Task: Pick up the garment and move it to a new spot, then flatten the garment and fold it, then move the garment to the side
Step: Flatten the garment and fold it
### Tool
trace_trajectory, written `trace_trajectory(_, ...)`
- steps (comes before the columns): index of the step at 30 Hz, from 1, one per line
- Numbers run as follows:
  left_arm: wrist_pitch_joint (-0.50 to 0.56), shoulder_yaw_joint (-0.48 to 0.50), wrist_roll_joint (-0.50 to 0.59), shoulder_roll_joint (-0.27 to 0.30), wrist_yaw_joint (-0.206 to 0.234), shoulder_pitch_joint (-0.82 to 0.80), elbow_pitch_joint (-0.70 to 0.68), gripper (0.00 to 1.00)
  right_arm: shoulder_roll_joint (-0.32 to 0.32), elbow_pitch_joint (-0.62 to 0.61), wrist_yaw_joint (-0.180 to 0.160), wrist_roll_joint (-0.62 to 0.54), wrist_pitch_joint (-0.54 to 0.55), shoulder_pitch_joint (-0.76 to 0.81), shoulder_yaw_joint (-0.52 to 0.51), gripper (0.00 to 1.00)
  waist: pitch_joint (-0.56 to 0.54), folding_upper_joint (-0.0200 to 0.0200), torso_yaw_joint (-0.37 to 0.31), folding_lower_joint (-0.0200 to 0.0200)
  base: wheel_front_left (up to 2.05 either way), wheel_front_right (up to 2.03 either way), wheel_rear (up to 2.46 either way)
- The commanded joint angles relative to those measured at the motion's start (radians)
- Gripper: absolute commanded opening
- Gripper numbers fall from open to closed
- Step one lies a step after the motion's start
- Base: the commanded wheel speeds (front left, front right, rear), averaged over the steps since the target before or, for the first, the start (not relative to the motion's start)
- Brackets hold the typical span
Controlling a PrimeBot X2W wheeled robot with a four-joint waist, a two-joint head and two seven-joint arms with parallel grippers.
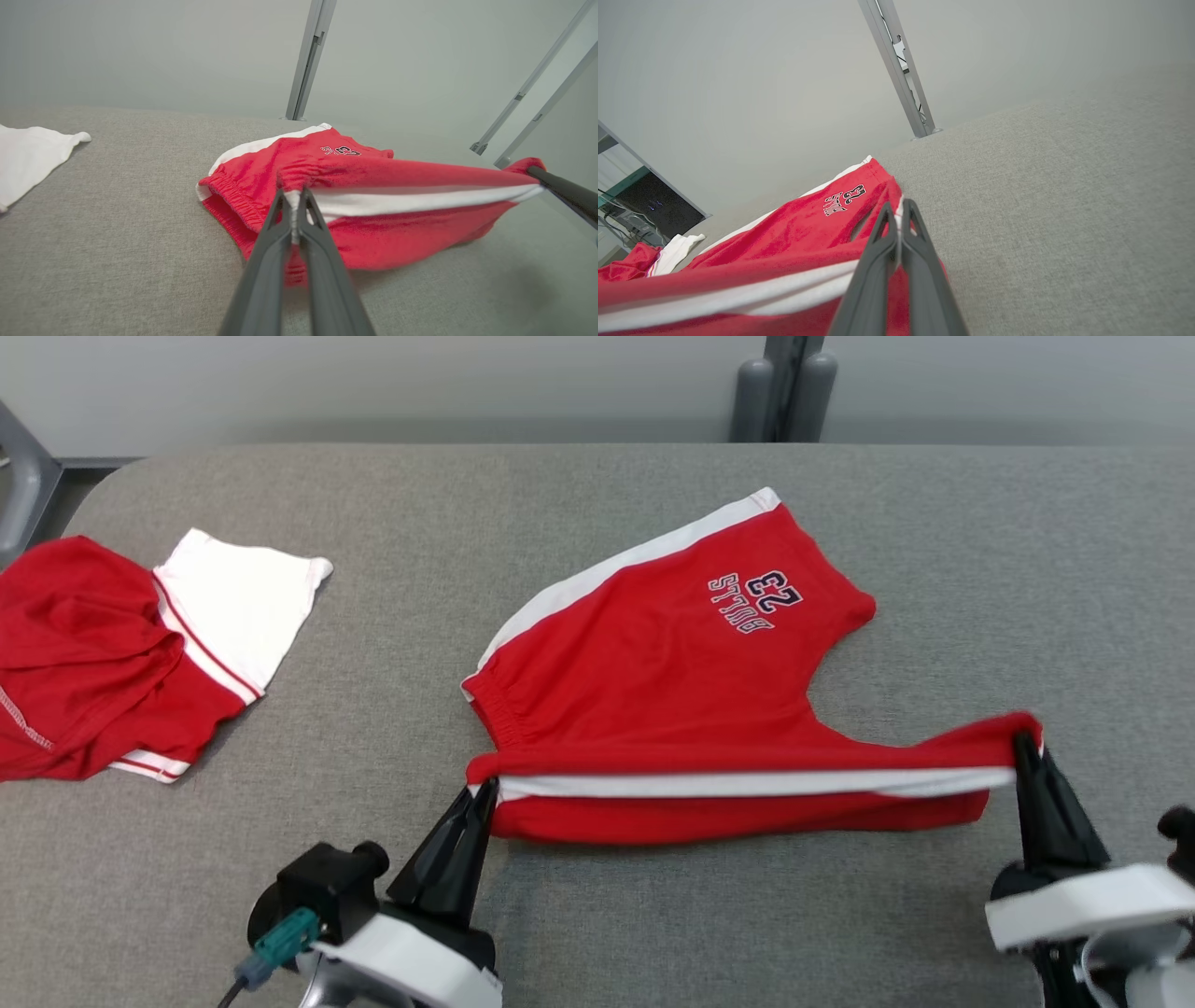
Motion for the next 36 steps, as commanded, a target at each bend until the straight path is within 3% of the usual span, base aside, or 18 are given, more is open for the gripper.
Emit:
trace_trajectory(1, 0.002, 0.0, -0.006, -0.001, -0.014, -0.058, 0.016, 0.0, -0.011, -0.002, 0.0, -0.026, 0.024, -0.078, -0.012, 0.0, 0.047, -0.0001, 0.038, 0.0, 0.0, 0.0, 0.0)
trace_trajectory(10, -0.03, -0.006, -0.017, -0.027, -0.052, -0.254, 0.097, 0.0, -0.067, 0.13, 0.0, -0.068, 0.084, -0.411, 0.007, 0.0, 0.185, -0.0001, 0.107, 0.0, 0.0, 0.0, 0.0)
trace_trajectory(21, -0.096, -0.058, -0.051, -0.063, -0.084, -0.473, 0.254, 0.0, -0.159, 0.473, 0.0, -0.071, 0.075, -0.83, 0.091, 0.0, 0.302, -0.0001, 0.198, 0.0, 0.0, 0.0, 0.0)
trace_trajectory(32, -0.151, -0.135, -0.111, -0.075, -0.102, -0.607, 0.423, 0.0, -0.19, 0.772, 0.0, -0.068, 0.03, -1.041, 0.18, 0.0, 0.348, -0.0001, 0.244, 0.0, 0.0, 0.0, 0.0)
trace_trajectory(34, -0.158, -0.157, -0.123, -0.076, -0.103, -0.62, 0.445, 0.48, -0.186, 0.808, 0.0, -0.062, 0.015, -1.055, 0.194, 0.0, 0.348, -0.0001, 0.241, 0.0, 0.0, 0.0, 0.0)
trace_trajectory(35, -0.163, -0.165, -0.125, -0.076, -0.104, -0.624, 0.452, 0.97, -0.185, 0.825, 0.0, -0.058, 0.009, -1.058, 0.202, 0.24, 0.347, -0.0001, 0.239, 0.0, 0.0, 0.0, 0.0)
trace_trajectory(36, -0.168, -0.171, -0.129, -0.076, -0.105, -0.628, 0.459, 1.0, -0.18, 0.837, 0.0, -0.053, 0.0, -1.059, 0.212, 0.62, 0.344, -0.0001, 0.236, 0.0, 0.0, 0.0, 0.0)
